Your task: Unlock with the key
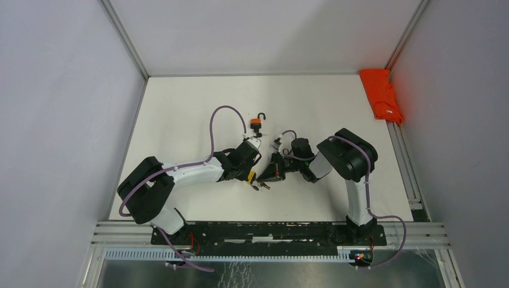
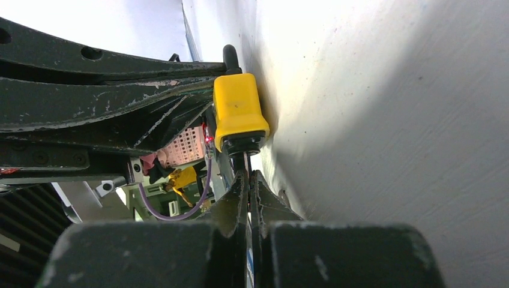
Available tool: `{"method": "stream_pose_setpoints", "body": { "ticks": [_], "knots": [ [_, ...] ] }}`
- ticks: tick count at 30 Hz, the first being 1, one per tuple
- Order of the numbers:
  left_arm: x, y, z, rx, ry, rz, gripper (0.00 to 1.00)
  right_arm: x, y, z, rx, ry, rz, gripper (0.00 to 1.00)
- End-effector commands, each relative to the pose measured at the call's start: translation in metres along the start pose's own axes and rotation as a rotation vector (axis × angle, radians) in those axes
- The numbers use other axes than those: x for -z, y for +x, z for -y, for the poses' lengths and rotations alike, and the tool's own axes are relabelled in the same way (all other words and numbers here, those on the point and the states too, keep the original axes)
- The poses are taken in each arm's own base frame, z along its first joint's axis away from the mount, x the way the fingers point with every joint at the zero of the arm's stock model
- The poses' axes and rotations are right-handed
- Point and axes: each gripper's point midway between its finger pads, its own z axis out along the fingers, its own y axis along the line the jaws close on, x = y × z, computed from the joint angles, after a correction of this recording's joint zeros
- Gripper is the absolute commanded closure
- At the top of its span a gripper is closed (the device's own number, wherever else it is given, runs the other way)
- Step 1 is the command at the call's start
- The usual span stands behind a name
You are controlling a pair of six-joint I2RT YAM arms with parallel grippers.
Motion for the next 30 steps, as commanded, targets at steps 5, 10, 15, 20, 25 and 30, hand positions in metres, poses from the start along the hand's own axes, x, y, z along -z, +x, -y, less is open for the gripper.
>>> {"method": "stream_pose_setpoints", "body": {
  "ticks": [5,10,15,20,25,30],
  "knots": [
    [0.009,-0.029,0.066,0.050,0.241,0.074,0.98,-0.045,-0.016,0.008,0.142,0.039,0.079,1.00],
    [0.008,-0.032,0.067,0.039,0.242,0.078,0.98,-0.047,-0.018,0.004,0.160,0.031,0.072,1.00],
    [0.010,-0.036,0.071,0.039,0.260,0.084,0.98,-0.050,-0.019,0.008,0.164,0.057,0.073,1.00],
    [0.015,-0.042,0.079,0.045,0.305,0.102,0.98,-0.051,-0.024,0.011,0.175,0.095,0.089,1.00],
    [0.016,-0.041,0.080,0.048,0.313,0.108,0.98,-0.052,-0.028,0.011,0.228,0.147,0.082,1.00],
    [0.012,-0.033,0.077,0.054,0.307,0.100,0.98,-0.039,-0.018,0.019,0.243,0.204,0.088,0.94]
  ]
}}
